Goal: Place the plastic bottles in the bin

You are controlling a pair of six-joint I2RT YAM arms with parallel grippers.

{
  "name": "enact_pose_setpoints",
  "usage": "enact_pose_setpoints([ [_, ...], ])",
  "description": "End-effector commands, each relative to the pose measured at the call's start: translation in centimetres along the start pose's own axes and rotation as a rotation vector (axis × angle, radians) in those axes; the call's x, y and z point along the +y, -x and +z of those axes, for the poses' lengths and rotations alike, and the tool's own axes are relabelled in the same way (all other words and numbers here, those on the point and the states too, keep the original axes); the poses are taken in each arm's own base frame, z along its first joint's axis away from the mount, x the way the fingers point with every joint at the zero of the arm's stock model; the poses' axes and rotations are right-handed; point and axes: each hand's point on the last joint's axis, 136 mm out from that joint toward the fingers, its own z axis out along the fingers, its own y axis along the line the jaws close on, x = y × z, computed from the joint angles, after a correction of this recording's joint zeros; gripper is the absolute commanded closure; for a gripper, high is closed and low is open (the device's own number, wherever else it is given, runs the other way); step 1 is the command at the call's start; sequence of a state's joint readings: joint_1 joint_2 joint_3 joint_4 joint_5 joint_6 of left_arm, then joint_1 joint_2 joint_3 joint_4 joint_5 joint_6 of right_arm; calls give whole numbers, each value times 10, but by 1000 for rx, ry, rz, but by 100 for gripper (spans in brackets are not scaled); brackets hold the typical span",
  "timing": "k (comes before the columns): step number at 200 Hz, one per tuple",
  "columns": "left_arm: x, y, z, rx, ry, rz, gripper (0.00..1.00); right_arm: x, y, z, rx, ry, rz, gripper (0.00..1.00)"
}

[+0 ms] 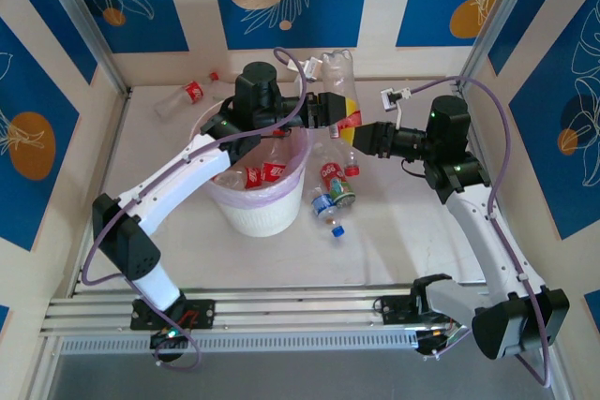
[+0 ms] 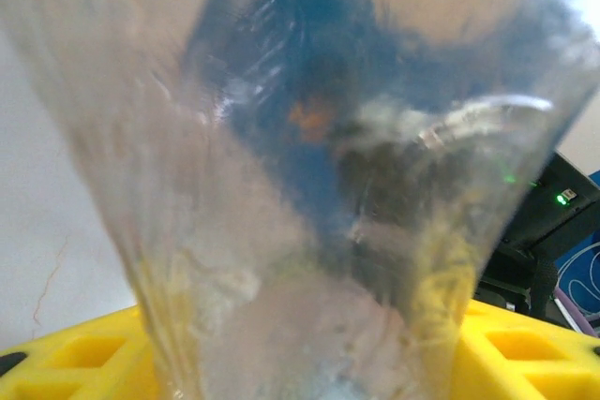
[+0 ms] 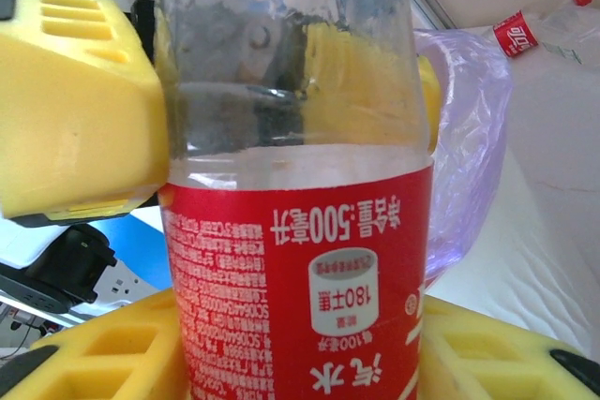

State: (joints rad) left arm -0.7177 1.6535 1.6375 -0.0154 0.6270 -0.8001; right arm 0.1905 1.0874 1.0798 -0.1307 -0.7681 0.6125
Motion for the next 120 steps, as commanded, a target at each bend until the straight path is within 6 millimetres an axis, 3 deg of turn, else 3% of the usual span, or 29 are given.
enact_pose_setpoints([
  [1,2,1,4,-1,18,26,41,14,3,1,4,57,-51,49],
  [29,5,5,1,-13,31,32,43,16,4,0,6,55,-53,24],
  [46,8,9,-4,-25,45,35,43,16,8,-6,1,33,-51,15],
  [94,12,35,-43,-86,119,81,44,6,22,-39,-92,-66,-36,10],
  [120,11,52,-76,-116,179,110,56,-14,22,-52,-114,-140,35,10],
])
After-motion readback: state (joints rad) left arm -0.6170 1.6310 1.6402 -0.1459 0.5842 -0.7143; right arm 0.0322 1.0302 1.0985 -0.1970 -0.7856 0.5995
